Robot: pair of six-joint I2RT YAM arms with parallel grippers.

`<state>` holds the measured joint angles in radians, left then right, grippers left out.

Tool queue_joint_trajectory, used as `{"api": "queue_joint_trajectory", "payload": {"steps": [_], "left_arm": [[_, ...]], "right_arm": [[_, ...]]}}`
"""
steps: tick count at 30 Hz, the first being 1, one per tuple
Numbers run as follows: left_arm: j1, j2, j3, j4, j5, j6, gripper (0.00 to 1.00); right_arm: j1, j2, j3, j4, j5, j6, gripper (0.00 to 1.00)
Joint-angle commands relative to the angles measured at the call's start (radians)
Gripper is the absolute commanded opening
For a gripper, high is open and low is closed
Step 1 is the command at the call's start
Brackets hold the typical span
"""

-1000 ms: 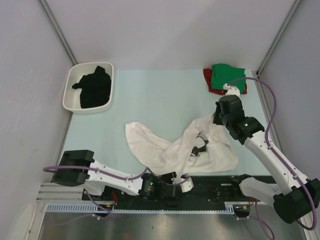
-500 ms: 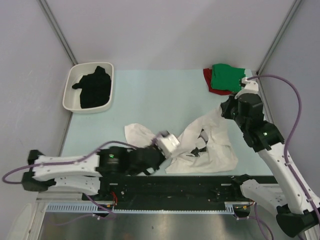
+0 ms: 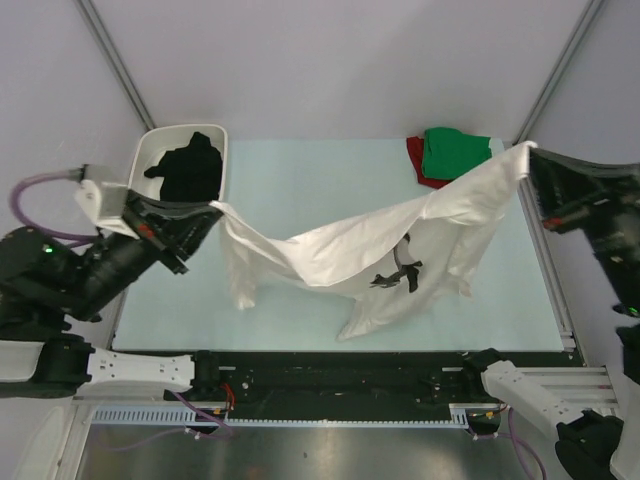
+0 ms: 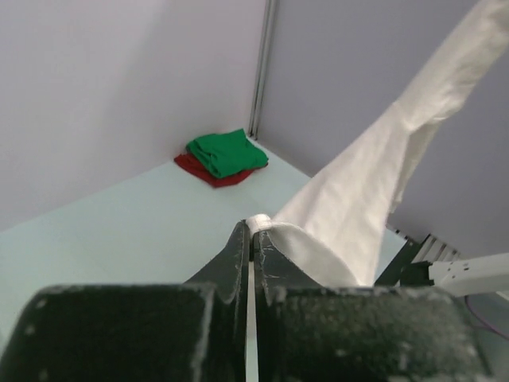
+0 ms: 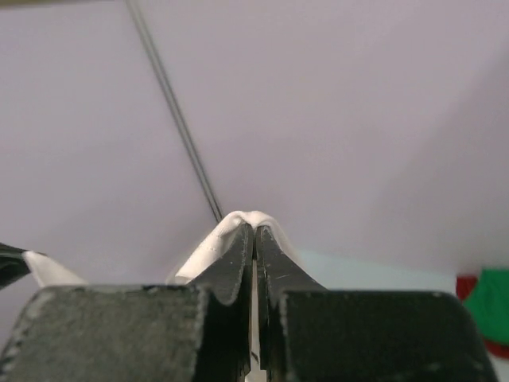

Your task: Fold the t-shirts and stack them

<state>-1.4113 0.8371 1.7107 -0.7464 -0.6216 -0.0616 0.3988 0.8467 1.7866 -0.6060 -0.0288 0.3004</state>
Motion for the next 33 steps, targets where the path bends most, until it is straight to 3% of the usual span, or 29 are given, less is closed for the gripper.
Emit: {"api": "queue_joint_trajectory", "payload": {"steps": [1,8,12,19,22,27,33], "left_arm": [[0.003,-0.041,0.066,0.011,0.063,0.104,0.00],[0.003,-0.141,0.132,0.169,0.175,0.161,0.00],[0.005,-0.200,0.135,0.237,0.247,0.175,0.00],[0.002,-0.224,0.106,0.249,0.168,0.193,0.03],[-0.014,-0.220,0.017,0.275,0.074,0.213,0.03],[-0.043,-0.266,-0.291,0.421,-0.096,0.217,0.00],[-0.041,-0.319,-0.644,0.513,-0.187,0.068,0.00]], "right_arm": [[-0.009,0.011,0.276,-0.006,-0.129,-0.052,0.00],[-0.018,0.060,0.513,0.006,-0.178,-0.060,0.00],[-0.028,0.038,0.478,0.067,-0.218,-0.040,0.00],[-0.046,0.071,0.429,0.071,-0.211,-0.009,0.00],[-0.051,0.066,0.314,0.087,-0.175,-0.009,0.00],[-0.051,0.028,0.029,0.153,-0.096,-0.003,0.00],[-0.052,-0.040,-0.352,0.241,0.025,0.011,0.00]]}}
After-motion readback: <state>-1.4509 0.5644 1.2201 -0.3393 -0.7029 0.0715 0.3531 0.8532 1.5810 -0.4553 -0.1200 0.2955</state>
